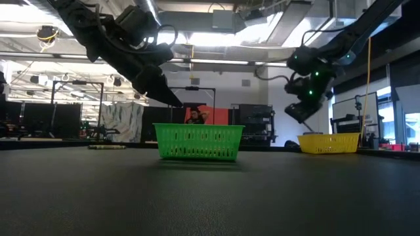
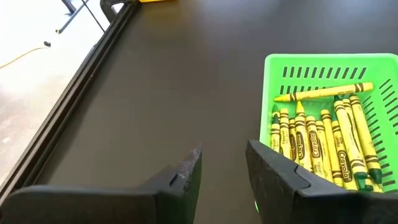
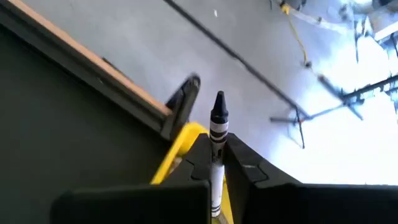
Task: Sort crayons
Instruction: Put the black crayon into the yellow bin, then put the green crayon into the green bin
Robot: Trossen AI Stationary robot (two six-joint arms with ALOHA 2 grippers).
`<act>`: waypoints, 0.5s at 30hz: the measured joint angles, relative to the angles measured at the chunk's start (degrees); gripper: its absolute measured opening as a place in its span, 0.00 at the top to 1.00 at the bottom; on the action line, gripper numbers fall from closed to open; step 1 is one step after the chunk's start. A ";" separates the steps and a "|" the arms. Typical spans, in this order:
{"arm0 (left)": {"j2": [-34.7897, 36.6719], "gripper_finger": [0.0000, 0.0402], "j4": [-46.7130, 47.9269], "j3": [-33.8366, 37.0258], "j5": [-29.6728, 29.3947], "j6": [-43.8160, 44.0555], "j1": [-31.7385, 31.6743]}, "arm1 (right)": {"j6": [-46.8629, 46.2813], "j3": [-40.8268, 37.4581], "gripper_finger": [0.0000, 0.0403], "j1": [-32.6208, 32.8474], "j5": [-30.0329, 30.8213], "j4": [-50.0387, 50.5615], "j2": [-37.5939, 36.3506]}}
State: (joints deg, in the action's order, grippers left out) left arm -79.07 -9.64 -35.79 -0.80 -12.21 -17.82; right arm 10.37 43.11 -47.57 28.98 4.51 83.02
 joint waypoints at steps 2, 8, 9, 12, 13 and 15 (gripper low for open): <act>0.00 0.72 -0.02 0.00 0.00 0.02 0.00 | -0.96 0.00 0.97 -0.71 -0.02 0.63 1.29; 0.05 0.72 -0.01 0.00 -1.96 0.13 0.02 | -2.59 0.00 0.82 -0.94 1.95 2.64 3.02; 0.30 0.72 0.17 0.00 -2.88 0.52 0.00 | -2.64 0.00 0.78 -0.93 1.96 2.86 3.02; 2.13 0.72 1.06 0.02 -5.41 1.51 -0.23 | -2.55 0.00 0.65 -0.92 1.97 3.09 3.02; 3.16 0.72 2.09 0.02 -6.20 2.02 -0.53 | -2.55 0.00 0.61 -0.92 1.83 3.00 2.99; 5.47 0.72 4.13 0.02 -8.28 3.98 -1.60 | -2.58 0.00 0.54 -0.90 -0.63 2.95 2.55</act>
State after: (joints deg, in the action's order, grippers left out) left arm -73.60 -5.51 -35.77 -9.08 -8.23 -19.43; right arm 7.79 43.11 -48.47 28.35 7.45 85.56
